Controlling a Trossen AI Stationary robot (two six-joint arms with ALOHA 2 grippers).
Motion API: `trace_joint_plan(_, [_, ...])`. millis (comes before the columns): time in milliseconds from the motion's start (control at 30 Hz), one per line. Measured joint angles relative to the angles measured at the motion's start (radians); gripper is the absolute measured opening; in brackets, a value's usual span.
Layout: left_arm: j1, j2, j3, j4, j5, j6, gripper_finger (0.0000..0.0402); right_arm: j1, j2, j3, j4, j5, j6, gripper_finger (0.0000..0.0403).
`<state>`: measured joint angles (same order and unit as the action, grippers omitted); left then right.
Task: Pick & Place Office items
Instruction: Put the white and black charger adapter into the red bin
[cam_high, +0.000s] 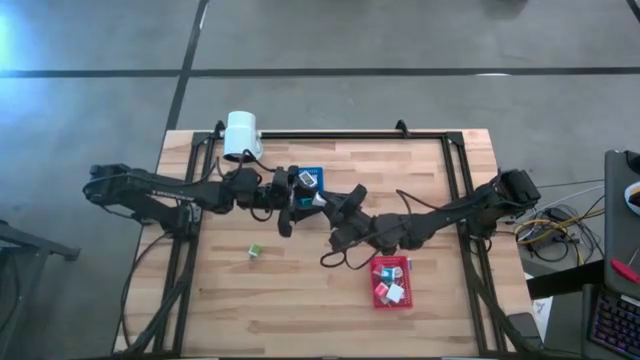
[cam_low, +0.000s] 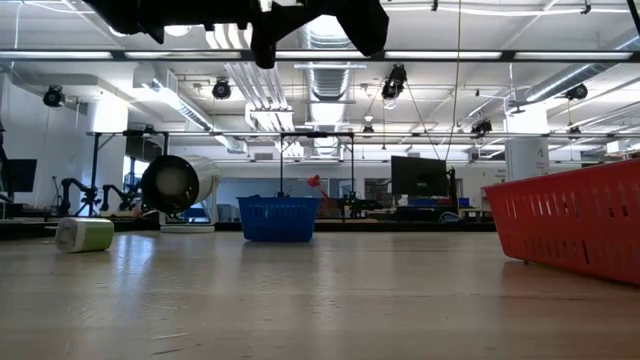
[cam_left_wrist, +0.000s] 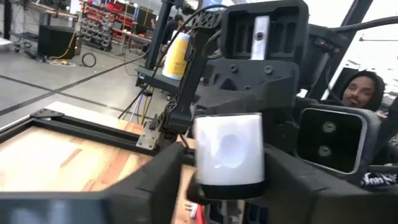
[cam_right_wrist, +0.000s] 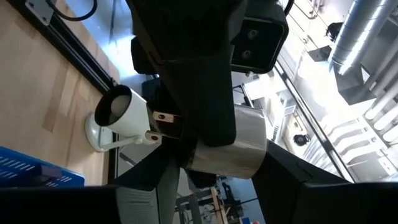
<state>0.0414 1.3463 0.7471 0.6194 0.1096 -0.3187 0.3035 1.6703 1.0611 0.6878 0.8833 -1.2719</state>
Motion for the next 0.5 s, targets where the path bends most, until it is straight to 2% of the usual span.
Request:
trace_joint_plan(133, [0.002,-0.020,0.000,-0.030,-0.006,0.019,0.0270,0.002,0.000,-0.002,0.004,0.000,0.000,0.0153])
trace_joint_plan(233, [0.002,-0.040,0.000,-0.057,-0.006,0.048,0.0305,0.010,0.000,-0.003,0.003,0.009,0.000,0.0153])
trace_joint_plan(333, [0.002,-0.074,0.000,-0.093,0.002,0.073,0.0322,0.019,-0.008,-0.007,0.000,0.015,-0.002,0.0153])
trace_joint_plan(500, [0.002,-0.191,0.000,-0.233,0.014,0.150,0.0324,0.045,-0.050,-0.024,0.000,0.024,-0.003,0.0153])
